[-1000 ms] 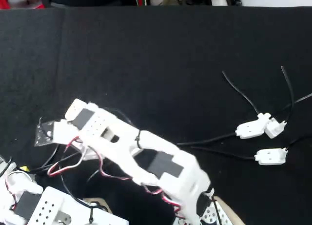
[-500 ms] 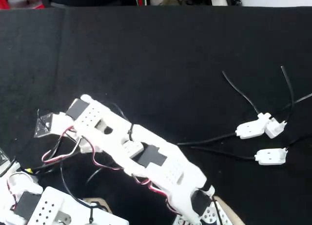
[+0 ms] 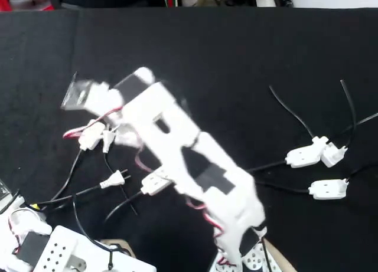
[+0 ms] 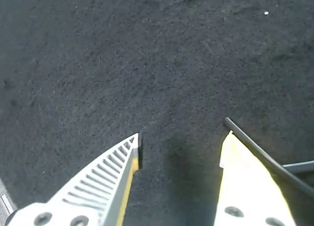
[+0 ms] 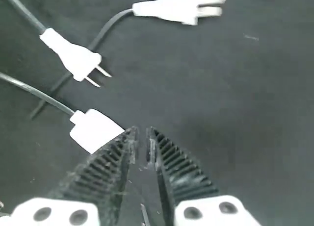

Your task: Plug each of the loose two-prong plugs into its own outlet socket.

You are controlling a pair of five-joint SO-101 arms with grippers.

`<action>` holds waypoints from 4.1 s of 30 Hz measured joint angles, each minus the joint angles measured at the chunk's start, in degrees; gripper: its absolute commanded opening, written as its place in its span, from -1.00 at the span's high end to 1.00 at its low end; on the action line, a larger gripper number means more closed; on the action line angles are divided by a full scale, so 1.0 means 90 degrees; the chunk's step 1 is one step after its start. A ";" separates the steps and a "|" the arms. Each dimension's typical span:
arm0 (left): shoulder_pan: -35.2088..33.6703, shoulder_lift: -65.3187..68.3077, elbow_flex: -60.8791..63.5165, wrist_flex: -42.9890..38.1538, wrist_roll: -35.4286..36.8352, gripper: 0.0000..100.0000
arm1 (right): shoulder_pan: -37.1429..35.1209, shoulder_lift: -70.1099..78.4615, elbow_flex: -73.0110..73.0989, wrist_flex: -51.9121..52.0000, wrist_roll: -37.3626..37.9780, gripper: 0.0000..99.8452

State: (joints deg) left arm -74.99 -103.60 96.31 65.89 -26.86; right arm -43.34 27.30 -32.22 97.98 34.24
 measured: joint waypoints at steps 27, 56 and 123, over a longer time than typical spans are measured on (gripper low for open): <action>0.0000 0.0000 0.0000 0.0186 -0.0029 0.47 | -0.1397 -0.1026 0.5001 -0.5040 0.0557 0.49; 0.0000 0.0000 0.0000 0.0195 -0.0059 0.47 | -0.0342 -0.3106 0.5998 -0.5597 0.0225 0.70; -0.0039 0.0000 0.0000 0.0195 -0.0059 0.47 | 0.2589 0.2208 -0.5665 0.0127 -0.4806 0.98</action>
State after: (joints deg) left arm -75.34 -103.60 96.31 67.65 -27.38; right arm -20.04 47.16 -83.21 99.12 -9.01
